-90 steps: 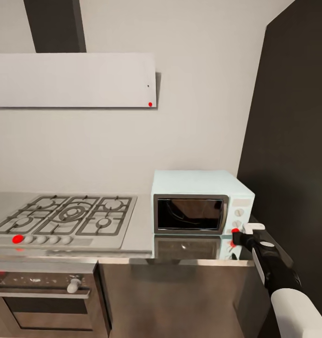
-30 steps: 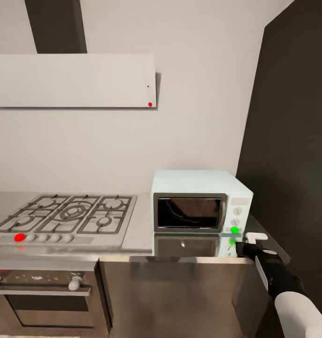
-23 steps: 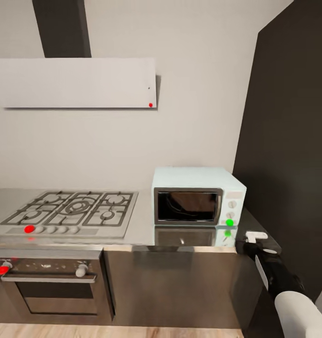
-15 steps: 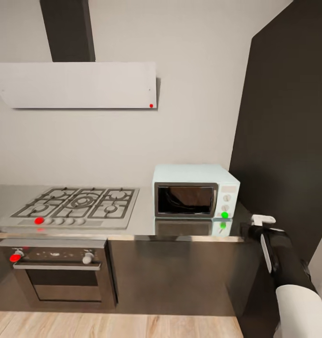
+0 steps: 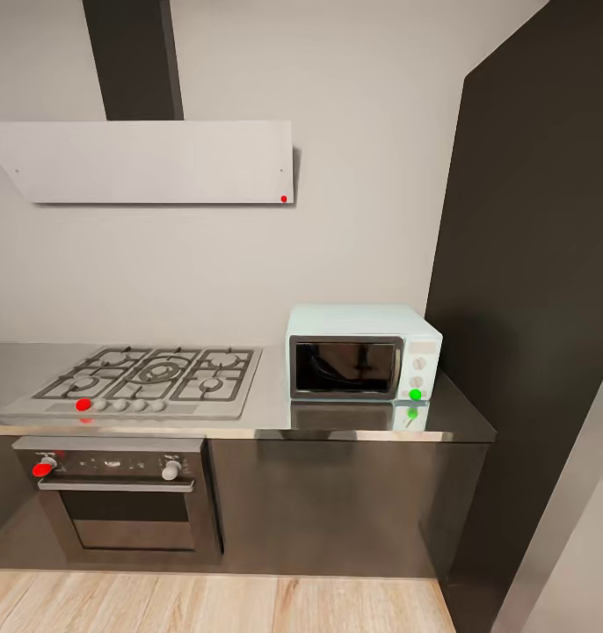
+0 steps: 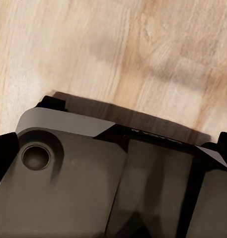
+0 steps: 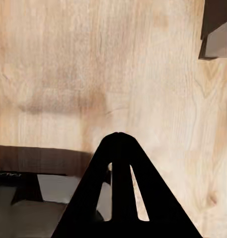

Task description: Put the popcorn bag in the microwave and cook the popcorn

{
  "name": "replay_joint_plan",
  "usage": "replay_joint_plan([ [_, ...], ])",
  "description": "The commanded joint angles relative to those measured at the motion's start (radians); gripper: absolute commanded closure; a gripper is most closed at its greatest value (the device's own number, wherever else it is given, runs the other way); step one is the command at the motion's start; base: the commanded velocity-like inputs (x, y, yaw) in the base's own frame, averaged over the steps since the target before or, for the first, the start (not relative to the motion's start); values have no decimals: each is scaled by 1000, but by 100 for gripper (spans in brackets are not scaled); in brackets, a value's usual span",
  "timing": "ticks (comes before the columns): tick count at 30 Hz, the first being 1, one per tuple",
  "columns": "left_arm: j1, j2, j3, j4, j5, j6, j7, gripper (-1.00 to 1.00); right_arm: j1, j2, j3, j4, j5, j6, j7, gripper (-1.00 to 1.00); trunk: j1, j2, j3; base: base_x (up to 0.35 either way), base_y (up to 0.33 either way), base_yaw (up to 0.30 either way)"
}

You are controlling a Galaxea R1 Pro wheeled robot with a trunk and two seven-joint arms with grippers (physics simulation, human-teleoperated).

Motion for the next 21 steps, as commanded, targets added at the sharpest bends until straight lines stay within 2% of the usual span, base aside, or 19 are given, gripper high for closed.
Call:
replay_joint_plan([
  [1,-1,0,-9,1,9,-4,0,-100,65,3,-11,4,7,-20,2,100,0,-1,-1,0,0,0],
  [4,-1,0,-9,1,11,-4,0,-100,151,5,-16,5,5,-33,2,100,0,-1,-1,0,0,0],
  [6,-1,0,-9,1,12,-4,0,-100,181,4,-16,6,4,-37,2,100,0,-1,-1,0,0,-10],
  [21,-1,0,-9,1,12,-4,0,-100,192,3,-17,6,3,-38,2,100,0,-1,5,0,0,-217],
])
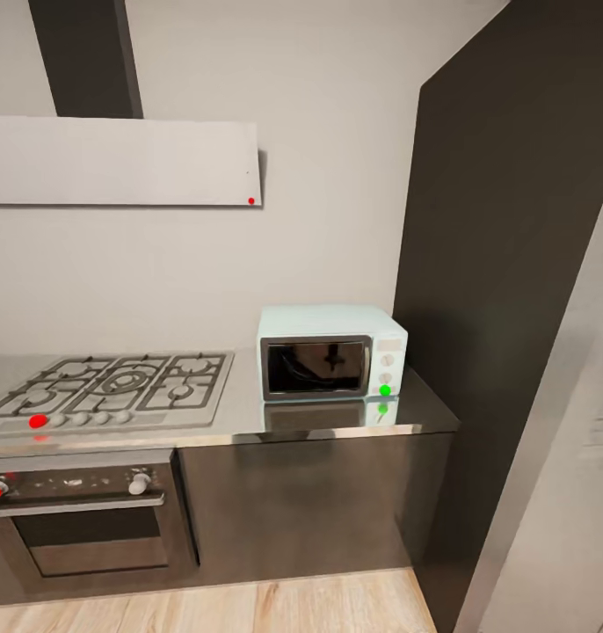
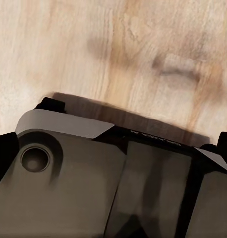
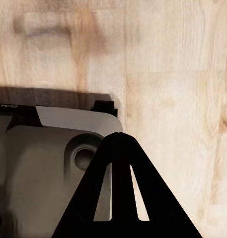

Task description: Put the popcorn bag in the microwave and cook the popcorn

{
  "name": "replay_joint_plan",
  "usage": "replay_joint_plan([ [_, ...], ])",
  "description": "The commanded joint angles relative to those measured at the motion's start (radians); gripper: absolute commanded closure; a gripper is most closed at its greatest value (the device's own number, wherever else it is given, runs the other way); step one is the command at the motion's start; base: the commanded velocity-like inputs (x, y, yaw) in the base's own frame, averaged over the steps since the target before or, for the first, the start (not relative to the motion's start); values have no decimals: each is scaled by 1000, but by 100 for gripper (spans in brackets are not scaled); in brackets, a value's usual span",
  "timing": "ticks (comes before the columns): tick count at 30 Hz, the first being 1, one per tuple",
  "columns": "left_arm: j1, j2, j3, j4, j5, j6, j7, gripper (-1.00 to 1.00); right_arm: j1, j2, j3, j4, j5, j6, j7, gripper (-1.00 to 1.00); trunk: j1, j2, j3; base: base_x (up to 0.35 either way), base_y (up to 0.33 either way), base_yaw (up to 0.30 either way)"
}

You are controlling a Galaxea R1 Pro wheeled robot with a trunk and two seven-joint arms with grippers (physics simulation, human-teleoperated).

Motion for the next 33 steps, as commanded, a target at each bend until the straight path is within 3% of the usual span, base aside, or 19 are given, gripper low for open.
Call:
replay_joint_plan([
  [1,-1,0,-8,1,8,-4,0,-100,-1,-1,-5,1,12,2,1,100,0,-1,-1,0,0,-8],
  [3,-1,0,-8,1,8,-4,0,-100,-1,0,-1,1,15,2,2,100,0,-1,-1,0,0,-1],
  [4,-1,47,-16,-7,-10,-5,3,-100,-1,76,-5,-5,17,-4,1,100,0,-1,-1,0,0,0],
  [33,-1,55,-15,-7,-10,-5,3,-100,-1,76,-5,-5,17,-4,1,100,0,-1,-1,0,0,0],
])
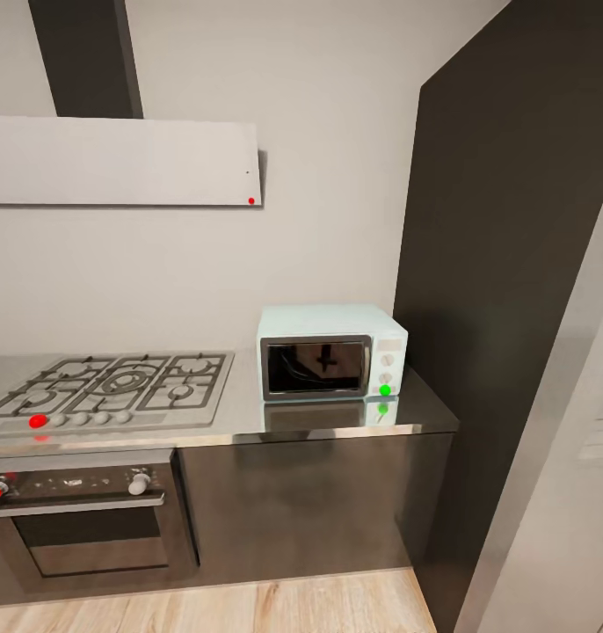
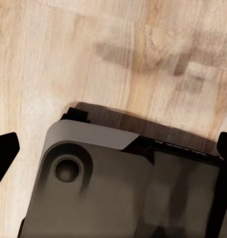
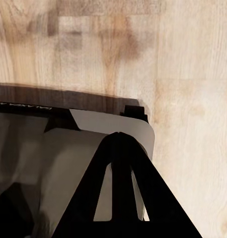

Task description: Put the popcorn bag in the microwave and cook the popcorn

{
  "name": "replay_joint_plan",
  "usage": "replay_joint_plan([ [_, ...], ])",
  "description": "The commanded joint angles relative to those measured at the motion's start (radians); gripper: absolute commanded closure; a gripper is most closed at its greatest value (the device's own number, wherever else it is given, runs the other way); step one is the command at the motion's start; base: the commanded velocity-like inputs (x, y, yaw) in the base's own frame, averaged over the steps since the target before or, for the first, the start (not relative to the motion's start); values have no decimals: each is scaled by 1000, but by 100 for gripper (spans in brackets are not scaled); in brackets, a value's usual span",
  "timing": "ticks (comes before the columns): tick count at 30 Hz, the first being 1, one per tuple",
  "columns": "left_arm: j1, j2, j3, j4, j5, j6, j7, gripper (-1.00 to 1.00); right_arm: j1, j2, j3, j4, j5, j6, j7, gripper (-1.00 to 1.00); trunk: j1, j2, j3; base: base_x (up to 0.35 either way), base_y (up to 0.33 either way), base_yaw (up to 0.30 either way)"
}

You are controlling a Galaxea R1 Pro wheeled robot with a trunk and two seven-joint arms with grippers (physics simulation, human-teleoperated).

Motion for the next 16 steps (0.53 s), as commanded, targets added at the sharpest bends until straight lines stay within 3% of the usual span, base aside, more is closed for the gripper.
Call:
replay_joint_plan([
  [1,-1,0,-8,1,8,-4,0,-100,-1,-1,-8,1,8,2,3,100,0,-1,-1,0,0,0],
  [16,-1,1,-8,1,8,-4,0,-100,-1,-1,-8,1,8,2,3,100,0,-1,-1,0,0,0],
])
